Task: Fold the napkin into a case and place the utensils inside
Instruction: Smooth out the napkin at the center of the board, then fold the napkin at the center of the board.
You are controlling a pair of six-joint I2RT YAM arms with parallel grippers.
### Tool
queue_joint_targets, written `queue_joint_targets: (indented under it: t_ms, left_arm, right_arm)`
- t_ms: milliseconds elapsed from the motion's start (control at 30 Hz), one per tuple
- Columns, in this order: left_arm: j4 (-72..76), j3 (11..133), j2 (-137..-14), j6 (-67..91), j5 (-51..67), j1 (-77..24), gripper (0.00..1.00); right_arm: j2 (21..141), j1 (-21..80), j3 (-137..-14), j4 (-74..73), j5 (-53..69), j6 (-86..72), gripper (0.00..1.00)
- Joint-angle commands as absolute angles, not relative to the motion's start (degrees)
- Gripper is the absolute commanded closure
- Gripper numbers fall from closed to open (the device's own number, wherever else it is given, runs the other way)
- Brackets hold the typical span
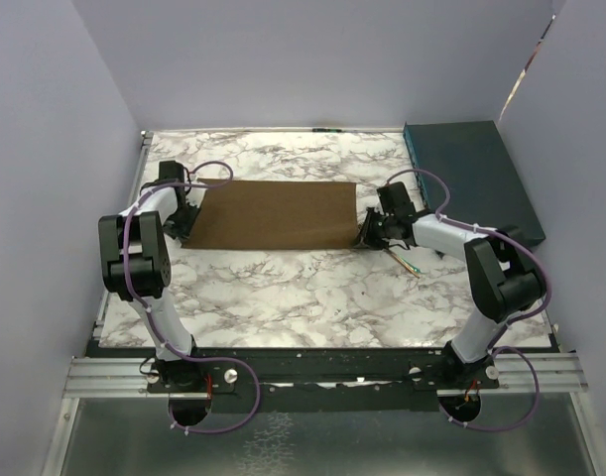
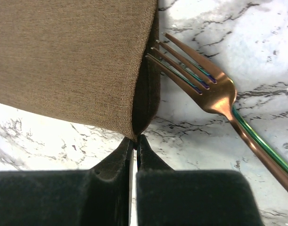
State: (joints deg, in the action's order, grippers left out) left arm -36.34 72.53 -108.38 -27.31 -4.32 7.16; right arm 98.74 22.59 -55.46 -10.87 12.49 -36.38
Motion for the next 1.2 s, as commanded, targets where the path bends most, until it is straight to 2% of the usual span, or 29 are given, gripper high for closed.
queue_joint_targets:
  t_ms: [0,133,200,267,467,533,600,933,1067,1167]
  left_arm:
    - [-40.94,67.73,-109.67,-27.03,1.66,7.41,0.71]
    - [-41.49,67.89,-109.17,-27.71,1.15,7.63,0.72]
    - [-42.14,68.81,-108.67,-27.97,0.97,8.0,0.71]
    - [-43.54,70.44,-108.26,-28.2,1.05,8.3,0.68]
    - [-50.99,77.83,-107.02,-28.06,5.67,8.33,0.44]
    - [-54.56,80.84,-106.48,-28.04,7.73,8.29,0.32]
    - [-56.38,83.43,-105.81,-28.21,8.73,8.1,0.27]
    - [-53.48,85.5,-106.76,-25.33,6.43,6.9,0.26]
    - [-48.39,82.54,-107.37,-25.23,1.33,6.48,0.26]
    - [-45.79,79.57,-107.96,-26.21,-2.53,7.11,0.27]
  right_arm:
    - [98.31,21.45,-54.62,-14.18,12.03,-33.86,0.89]
    - [98.43,21.51,-53.24,-13.5,14.56,-35.12,0.47]
    - [97.41,21.52,-52.21,-13.45,13.96,-35.83,0.34]
    - [96.25,21.45,-51.43,-13.48,13.18,-36.58,0.28]
    - [93.14,21.49,-47.73,-7.17,15.64,-43.59,0.27]
    - [92.9,21.54,-46.98,-5.64,15.66,-45.9,0.26]
    - [93.41,21.49,-47.13,-4.8,15.33,-47.25,0.26]
    - [94.57,21.53,-45.59,-0.52,7.9,-55.25,0.24]
    - [94.99,21.87,-45.49,1.8,4.81,-57.85,0.31]
    - [95.91,21.96,-46.0,3.04,4.88,-58.56,0.42]
